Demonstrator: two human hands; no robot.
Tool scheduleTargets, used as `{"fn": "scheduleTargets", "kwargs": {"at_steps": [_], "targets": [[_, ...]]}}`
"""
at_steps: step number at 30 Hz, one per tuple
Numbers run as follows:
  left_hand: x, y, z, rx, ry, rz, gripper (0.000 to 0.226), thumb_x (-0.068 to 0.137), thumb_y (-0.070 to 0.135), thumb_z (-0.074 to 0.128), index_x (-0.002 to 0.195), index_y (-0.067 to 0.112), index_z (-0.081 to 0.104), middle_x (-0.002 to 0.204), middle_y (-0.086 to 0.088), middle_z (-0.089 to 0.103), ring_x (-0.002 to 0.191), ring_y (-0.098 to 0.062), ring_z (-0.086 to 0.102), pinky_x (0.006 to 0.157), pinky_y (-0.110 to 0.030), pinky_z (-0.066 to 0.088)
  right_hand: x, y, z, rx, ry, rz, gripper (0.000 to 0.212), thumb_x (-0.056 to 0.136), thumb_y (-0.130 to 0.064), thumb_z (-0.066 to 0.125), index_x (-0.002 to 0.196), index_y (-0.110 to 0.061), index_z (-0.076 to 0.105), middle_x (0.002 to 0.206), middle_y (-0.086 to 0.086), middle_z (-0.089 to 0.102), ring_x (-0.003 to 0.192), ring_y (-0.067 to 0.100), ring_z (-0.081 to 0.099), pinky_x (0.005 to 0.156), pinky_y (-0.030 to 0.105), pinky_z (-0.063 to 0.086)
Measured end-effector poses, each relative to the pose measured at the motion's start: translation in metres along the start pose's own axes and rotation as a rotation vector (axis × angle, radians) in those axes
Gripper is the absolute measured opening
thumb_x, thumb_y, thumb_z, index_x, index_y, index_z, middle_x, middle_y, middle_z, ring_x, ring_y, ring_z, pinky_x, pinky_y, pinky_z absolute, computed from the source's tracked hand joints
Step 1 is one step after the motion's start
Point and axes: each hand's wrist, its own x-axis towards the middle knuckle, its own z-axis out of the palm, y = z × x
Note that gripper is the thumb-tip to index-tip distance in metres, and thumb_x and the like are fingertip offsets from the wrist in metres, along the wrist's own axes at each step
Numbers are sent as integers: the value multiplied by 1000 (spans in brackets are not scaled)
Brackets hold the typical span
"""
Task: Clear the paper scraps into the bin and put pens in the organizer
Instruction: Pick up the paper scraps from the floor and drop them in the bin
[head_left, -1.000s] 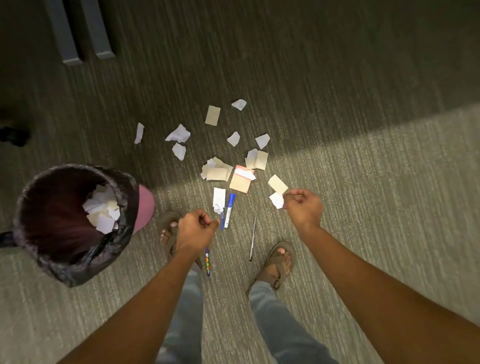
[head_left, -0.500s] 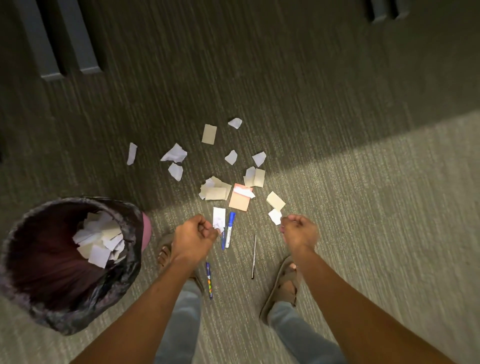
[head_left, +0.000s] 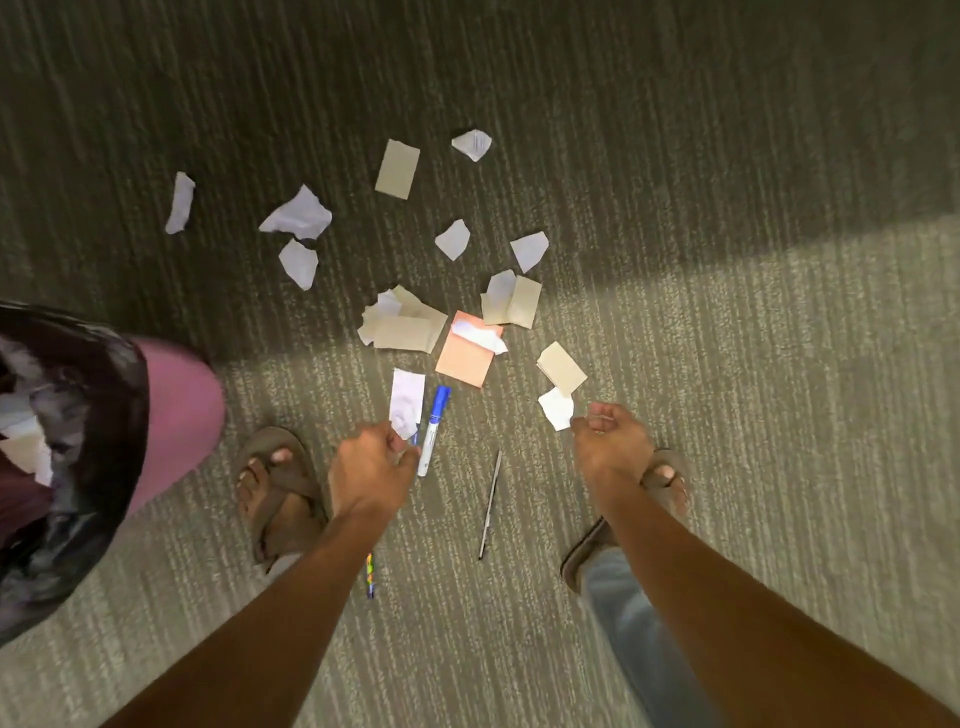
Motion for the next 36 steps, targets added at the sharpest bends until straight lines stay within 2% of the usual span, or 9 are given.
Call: {"fn": "scheduleTargets", "kwargs": {"at_steps": [6,13,16,20,25,28,31,33,36], "targets": [[42,-18,69,-79,150,-104,33,75,29,77,91,8,58,92,-16,65,86,-37,61,74,-44,52,44,46,40,8,79,-81,26,73,-31,82,94,-25,67,90,-8,70,83,17,68,75,30,53],[73,-32,101,-140,213,-195,44,72,23,82,107,6,61,100,-19,67,92,-35,63,80,-41,51,58,72,83,54,104,-95,55,70,-30,86,114,-8,62,106,9,68,97,26,64,83,40,54],[70,-34,101,-192,204,-133,38,74,12,80,107,8,62,95,-18,67,82,-31,63,76,-36,51,59,72,89,39,100,-104,49,74,-26,83,114,-7,61,104,10,68,96,28,64,84,42,52],[64,-37,92,-336,200,-152,37,72,3,80,101,6,58,87,-12,66,63,-17,58,61,-28,48,58,69,88,43,22,-56,33,84,-22,75,113,-7,66,99,11,71,82,20,62,70,28,46],[54,-30,76,-451,155,-220,27,71,5,82,91,10,65,82,-8,68,69,-17,62,67,-29,56,40,73,68,96,-52,-72,21,89,-24,69,99,-6,70,81,4,66,73,22,59,57,25,37],[55,-22,69,-445,139,-216,18,74,4,79,83,11,66,78,-11,70,65,-17,63,70,-32,57,33,74,57,64,-29,-134,24,88,-28,71,100,-7,73,89,10,71,78,24,63,66,28,45],[68,-14,68,-343,131,-154,17,74,3,80,87,4,70,86,-13,71,71,-21,64,73,-32,55,49,63,53,-6,-27,-233,33,88,-30,71,108,-4,71,116,10,64,98,17,56,81,27,46],[80,-9,70,-219,133,-98,20,73,8,81,89,2,71,97,-14,69,80,-24,64,76,-33,53,66,52,55,-76,-49,-322,34,88,-29,71,110,-3,70,126,9,57,116,23,51,97,35,44],[93,-8,78,-20,128,-14,20,77,17,80,88,3,73,114,-14,59,100,-29,59,86,-36,51,87,34,64,-228,-17,-410,35,87,-31,70,113,-7,70,139,8,50,129,27,42,105,36,36]]}}
